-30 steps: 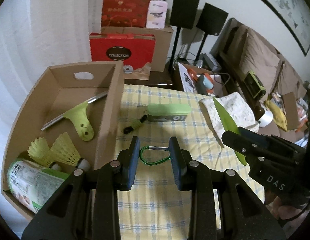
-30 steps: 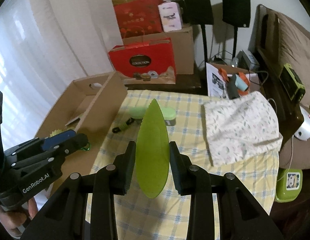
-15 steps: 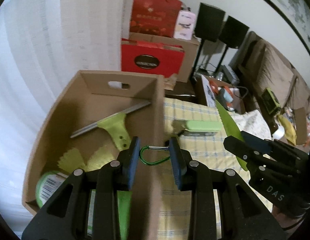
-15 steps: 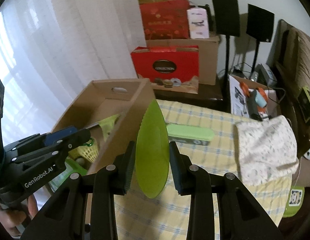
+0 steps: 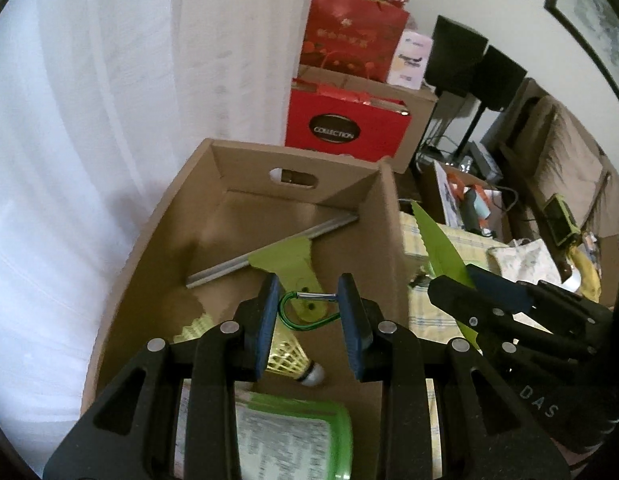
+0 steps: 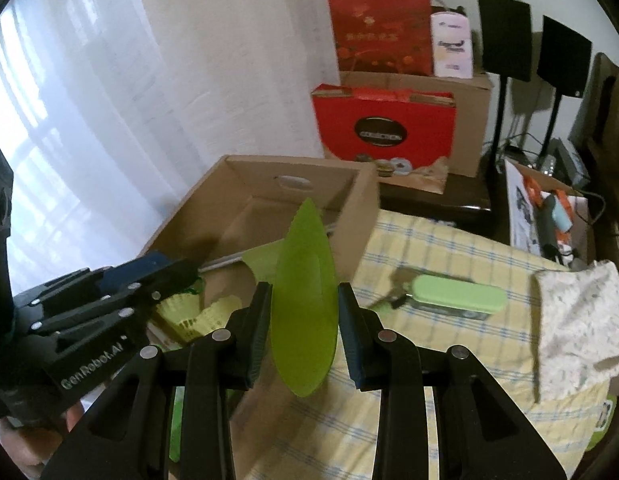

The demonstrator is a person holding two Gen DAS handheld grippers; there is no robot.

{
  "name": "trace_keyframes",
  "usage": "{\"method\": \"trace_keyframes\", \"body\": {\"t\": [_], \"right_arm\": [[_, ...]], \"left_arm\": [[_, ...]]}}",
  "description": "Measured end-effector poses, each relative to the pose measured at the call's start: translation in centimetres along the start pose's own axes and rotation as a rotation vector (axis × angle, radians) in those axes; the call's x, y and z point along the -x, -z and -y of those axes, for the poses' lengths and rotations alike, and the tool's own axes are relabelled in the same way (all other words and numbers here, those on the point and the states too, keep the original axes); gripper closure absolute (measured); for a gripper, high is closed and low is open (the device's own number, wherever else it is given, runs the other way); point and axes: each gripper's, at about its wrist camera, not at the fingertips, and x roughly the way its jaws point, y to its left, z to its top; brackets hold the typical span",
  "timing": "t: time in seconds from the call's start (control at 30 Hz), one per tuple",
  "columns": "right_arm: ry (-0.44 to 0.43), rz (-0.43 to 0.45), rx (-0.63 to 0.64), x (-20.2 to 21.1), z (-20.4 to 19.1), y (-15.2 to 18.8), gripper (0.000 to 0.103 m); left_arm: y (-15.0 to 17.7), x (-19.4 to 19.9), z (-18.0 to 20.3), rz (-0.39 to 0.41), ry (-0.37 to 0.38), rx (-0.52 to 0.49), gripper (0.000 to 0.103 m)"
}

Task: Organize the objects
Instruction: 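Carry the carabiner with the left gripper while the right gripper carries the paddle to the box, then open both grippers to drop the carabiner and paddle into the box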

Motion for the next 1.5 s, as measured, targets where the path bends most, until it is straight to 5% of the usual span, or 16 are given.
{"method": "trace_keyframes", "body": {"t": [0.63,0.97,1.2,1.5], "right_arm": [[-0.053,-0.105,0.03,-8.5,-3.9,-0.9,0.07],[-0.034,-0.097,0.047,-8.2,-4.4,-0.7,0.063],[-0.025,-0.053,0.043,-5.8,-4.2,-1.2,0.058],[0.024,-0.014,0.028,-2.6,-2.4,-0.8,0.05]], "left_arm": [[0.2,-6.1,-6.0,-0.14,-0.033,0.057,0.076],[0.5,-5.7,-7.5,-0.141,-0.021,0.112,0.074],[0.0,-3.7,-7.5,-0.09,-0.02,0.131,0.05],[0.0,-1.7,-5.5,-0.051,-0.026,0.102,0.037]]}}
